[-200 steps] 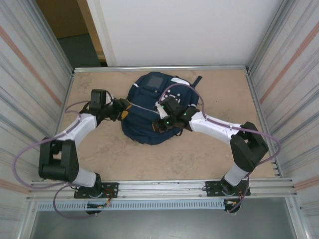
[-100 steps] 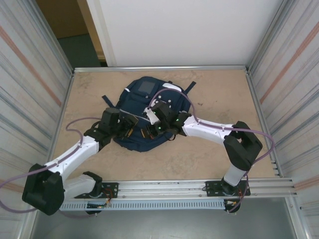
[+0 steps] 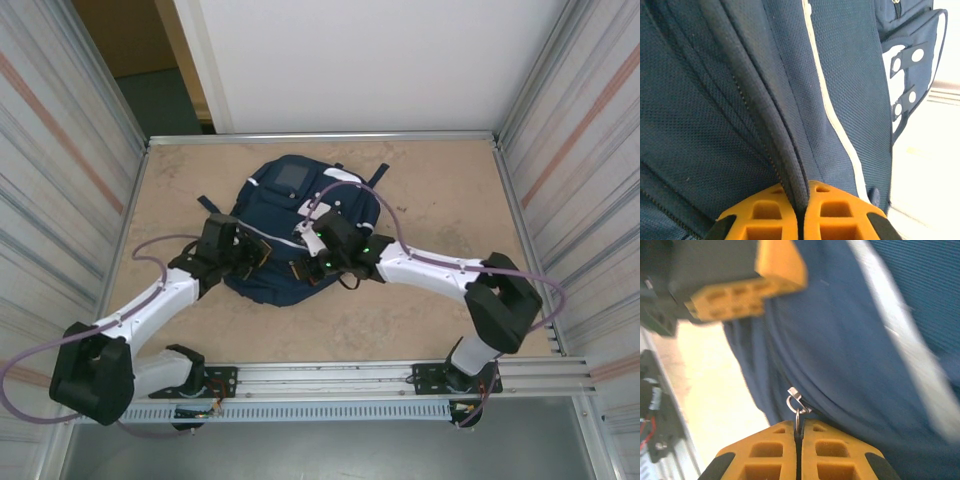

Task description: Pack the student bag

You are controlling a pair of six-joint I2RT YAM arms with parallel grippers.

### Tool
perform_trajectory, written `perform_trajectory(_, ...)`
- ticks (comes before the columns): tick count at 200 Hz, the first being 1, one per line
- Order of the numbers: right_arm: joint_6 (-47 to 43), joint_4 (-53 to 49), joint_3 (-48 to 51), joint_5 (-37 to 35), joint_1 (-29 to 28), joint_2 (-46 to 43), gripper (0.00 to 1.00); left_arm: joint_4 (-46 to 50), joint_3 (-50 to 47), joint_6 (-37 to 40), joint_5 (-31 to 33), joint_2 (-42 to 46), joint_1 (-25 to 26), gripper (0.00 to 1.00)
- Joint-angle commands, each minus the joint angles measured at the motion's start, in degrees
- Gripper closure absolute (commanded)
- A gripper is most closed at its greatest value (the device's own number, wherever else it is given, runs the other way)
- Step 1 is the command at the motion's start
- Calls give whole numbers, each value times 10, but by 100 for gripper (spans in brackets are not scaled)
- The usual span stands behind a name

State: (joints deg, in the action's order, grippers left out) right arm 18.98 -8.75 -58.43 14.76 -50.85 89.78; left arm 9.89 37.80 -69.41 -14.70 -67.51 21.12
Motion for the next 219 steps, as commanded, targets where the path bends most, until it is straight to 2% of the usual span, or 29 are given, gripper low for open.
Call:
perform_trajectory(1, -20, -50, 36, -17, 23, -60, 100, 23, 54, 107, -6, -40, -36, 100)
perform_trajectory(23, -8, -24, 58, -9, 18, -69, 100, 61, 136, 199, -40, -107, -45, 100)
perform_trajectory(42, 5, -21, 34, -5, 0, -44, 100, 68, 192, 229, -103, -173, -66, 100)
perform_trajectory(47, 6, -22, 24, -8, -6, -36, 100, 67, 199, 227, -119, -190, -74, 90)
perform_trajectory(52, 6, -23, 14, -12, -13, -30, 100, 67, 204, 220, -134, -200, -81, 73)
perform_trajectory(55, 6, -23, 9, -14, -17, -26, 100, 64, 204, 216, -140, -204, -84, 65)
perform_trajectory(62, 4, -21, -2, -19, -25, -18, 100, 47, 195, 202, -148, -207, -89, 60)
perform_trajectory(93, 3, -24, -50, -16, -41, 8, 100, -31, 96, 122, -141, -137, -88, 52)
perform_trajectory(123, -5, -10, -57, -1, -44, 25, 100, -3, 28, 88, -64, -34, -40, 44)
perform_trajectory(138, 2, -10, -62, 7, -44, 35, 100, 7, 23, 69, -73, -15, -20, 44)
perform_trajectory(155, 4, -1, -61, 15, -49, 42, 100, 3, 20, 44, -77, -6, 0, 45)
perform_trajectory(167, 3, 4, -58, 13, -52, 46, 100, -5, 18, 34, -55, -5, 23, 51)
perform_trajectory(189, 14, 4, -58, 8, -52, 44, 100, 9, 28, 31, -37, -27, 41, 86)
perform_trajectory(207, 9, 4, -46, -4, -52, 32, 100, -4, 21, 31, -41, -43, 39, 100)
perform_trajectory(219, 3, -3, -34, -18, -50, 22, 100, -7, 23, 38, -51, -50, 33, 100)
